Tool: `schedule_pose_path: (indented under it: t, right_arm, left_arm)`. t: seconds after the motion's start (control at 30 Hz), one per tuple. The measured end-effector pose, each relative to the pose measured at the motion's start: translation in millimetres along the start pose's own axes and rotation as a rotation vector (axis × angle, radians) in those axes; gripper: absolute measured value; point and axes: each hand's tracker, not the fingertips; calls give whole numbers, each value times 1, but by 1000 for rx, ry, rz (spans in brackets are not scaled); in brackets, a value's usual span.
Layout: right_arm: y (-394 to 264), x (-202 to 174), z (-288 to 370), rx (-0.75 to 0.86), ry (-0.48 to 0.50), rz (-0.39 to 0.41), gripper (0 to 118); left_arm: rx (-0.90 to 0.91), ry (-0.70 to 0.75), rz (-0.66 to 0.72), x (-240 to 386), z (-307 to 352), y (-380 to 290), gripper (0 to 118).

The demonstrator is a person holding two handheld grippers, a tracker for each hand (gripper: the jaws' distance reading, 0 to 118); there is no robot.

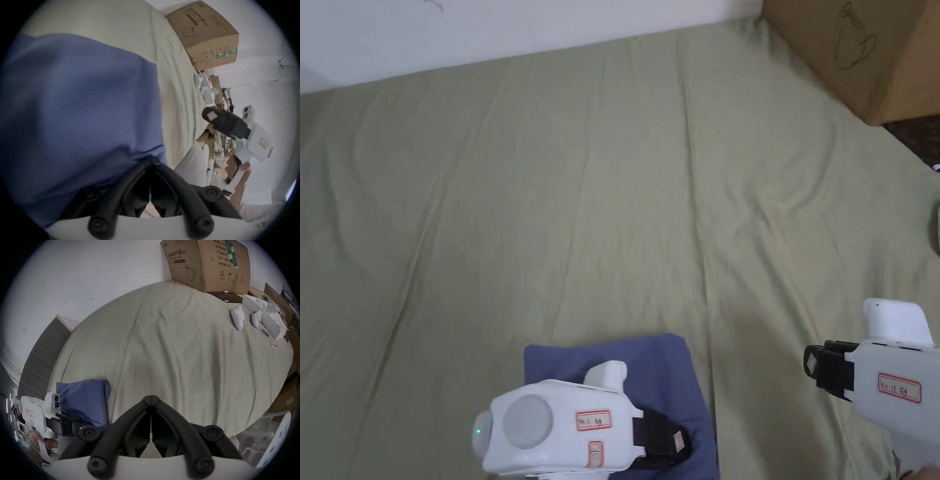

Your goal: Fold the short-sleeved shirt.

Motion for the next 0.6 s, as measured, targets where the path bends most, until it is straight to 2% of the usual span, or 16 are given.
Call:
schedule_pose_path:
  t: [0.23,0.4,0.47,0.6]
  right_arm:
    - [0,-6,-2,-11,1,14,0]
    - [2,-17,3,-11,6,35,0]
    - [5,-25,7,-5,3,57,0]
    - [14,-44,15,23,65,87,0]
  left_arm:
    - [1,-28,-29,15,-18,3,1]
    - [-39,-120,-79,35,-24,-6,1]
    - [-31,-122,-144,41,-10,-13,1]
    - [90,-129,-123,23,47,-17,1]
